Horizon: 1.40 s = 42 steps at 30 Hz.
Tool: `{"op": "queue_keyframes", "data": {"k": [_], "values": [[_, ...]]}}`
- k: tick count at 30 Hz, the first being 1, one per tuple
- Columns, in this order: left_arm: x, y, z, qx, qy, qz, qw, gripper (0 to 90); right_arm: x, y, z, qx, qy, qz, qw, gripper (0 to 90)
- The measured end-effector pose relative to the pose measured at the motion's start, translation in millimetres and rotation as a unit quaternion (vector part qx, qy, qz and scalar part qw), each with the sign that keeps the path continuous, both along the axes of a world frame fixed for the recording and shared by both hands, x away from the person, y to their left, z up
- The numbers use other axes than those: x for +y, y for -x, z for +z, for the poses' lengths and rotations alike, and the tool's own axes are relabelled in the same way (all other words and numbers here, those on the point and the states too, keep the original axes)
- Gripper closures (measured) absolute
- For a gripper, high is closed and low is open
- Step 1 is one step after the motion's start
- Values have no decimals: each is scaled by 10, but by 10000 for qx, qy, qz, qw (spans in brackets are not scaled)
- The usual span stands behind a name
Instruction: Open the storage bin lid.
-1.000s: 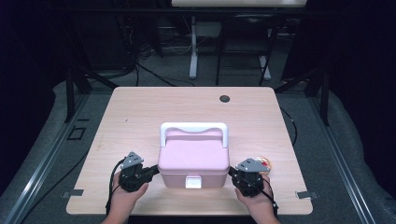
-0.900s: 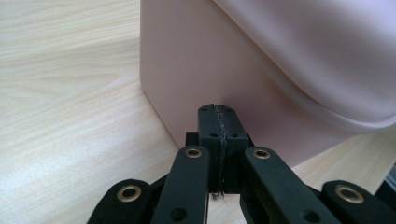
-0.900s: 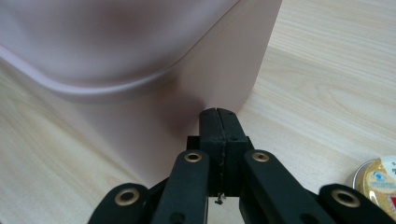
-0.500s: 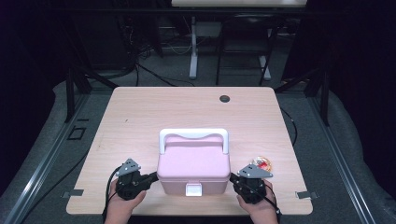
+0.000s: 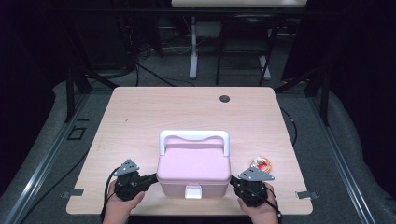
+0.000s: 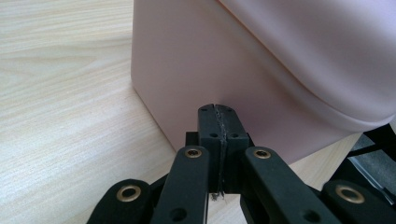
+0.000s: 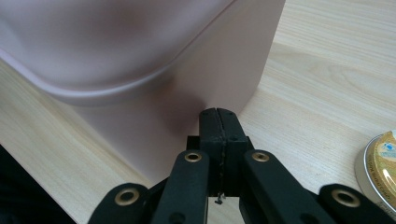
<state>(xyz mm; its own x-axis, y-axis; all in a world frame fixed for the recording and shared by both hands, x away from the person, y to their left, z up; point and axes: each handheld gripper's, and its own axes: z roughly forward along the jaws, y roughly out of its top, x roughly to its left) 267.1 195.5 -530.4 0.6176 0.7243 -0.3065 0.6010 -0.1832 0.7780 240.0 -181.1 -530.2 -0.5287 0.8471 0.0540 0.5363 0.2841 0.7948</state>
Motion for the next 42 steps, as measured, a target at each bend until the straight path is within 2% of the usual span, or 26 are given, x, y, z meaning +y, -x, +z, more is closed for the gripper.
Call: {"op": "queue_keyframes", "data": {"k": [4,5,8,12,20,22,25,29,34,42], "values": [[9,-7,4,35,-18,-20,10000,896,-1,1,2,-29,70,63,10000,900],[17,-17,10,46,-65,-33,10000,883,-5,-3,4,-20,74,84,9999,900],[57,-51,40,47,39,-79,9999,829,-27,-26,23,11,71,189,9998,897],[113,-78,125,31,85,-102,9999,747,-47,-49,62,24,269,337,9991,832],[192,-124,362,-193,121,-182,9996,661,-153,-102,248,35,27,500,9987,727],[212,-133,420,-231,132,-216,9994,650,-176,-122,317,-20,-52,527,9986,707],[241,-144,507,-285,173,-251,9991,633,-211,-162,403,-168,35,580,9982,656],[255,-169,607,-341,173,-257,9989,606,-247,-192,487,-198,-74,680,9975,607],[270,-184,695,-407,172,-312,9985,588,-244,-223,585,-286,-111,737,9968,576],[262,-232,741,-396,210,-299,9985,581,-298,-268,700,-263,-354,856,9954,565]]}}
